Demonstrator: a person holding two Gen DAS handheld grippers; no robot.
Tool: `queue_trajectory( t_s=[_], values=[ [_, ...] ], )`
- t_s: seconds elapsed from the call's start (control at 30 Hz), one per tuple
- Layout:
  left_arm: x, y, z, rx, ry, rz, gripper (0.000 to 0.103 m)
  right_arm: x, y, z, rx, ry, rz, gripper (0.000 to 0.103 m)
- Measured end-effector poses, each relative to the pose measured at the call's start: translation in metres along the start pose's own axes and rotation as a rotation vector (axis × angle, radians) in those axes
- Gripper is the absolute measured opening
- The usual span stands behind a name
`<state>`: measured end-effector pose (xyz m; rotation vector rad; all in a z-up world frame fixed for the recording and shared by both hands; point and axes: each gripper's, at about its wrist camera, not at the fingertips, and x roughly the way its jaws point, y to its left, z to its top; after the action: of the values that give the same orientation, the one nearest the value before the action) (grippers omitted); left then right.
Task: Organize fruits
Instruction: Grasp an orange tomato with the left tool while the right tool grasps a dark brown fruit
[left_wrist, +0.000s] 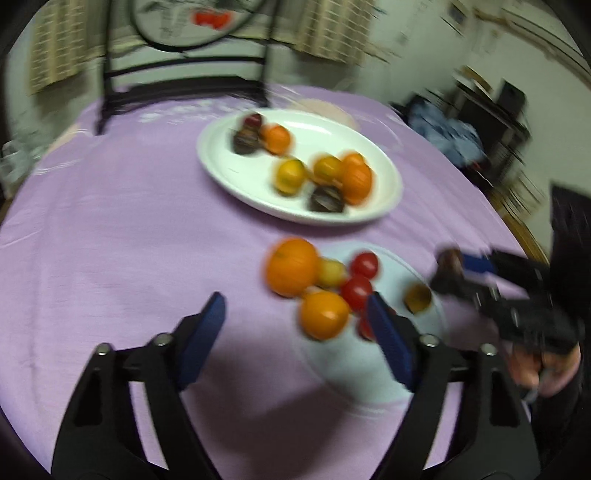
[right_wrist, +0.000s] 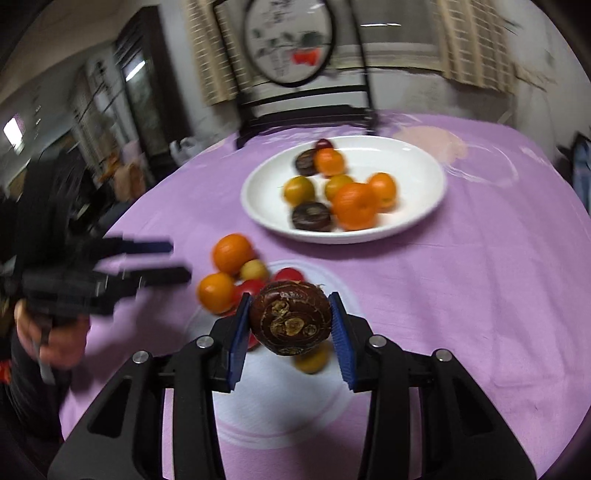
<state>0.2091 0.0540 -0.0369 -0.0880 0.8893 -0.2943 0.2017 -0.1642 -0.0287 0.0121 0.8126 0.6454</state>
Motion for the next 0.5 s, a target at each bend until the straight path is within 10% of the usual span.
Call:
queue_trajectory(
  t_s=[0.5],
  values=[
    [0.03, -0.018, -0.01, 0.076, 0.07, -0.006, 0.039, -0.009, -0.007, 0.002, 0.039, -0.019, -0.005, 0.042]
  ],
)
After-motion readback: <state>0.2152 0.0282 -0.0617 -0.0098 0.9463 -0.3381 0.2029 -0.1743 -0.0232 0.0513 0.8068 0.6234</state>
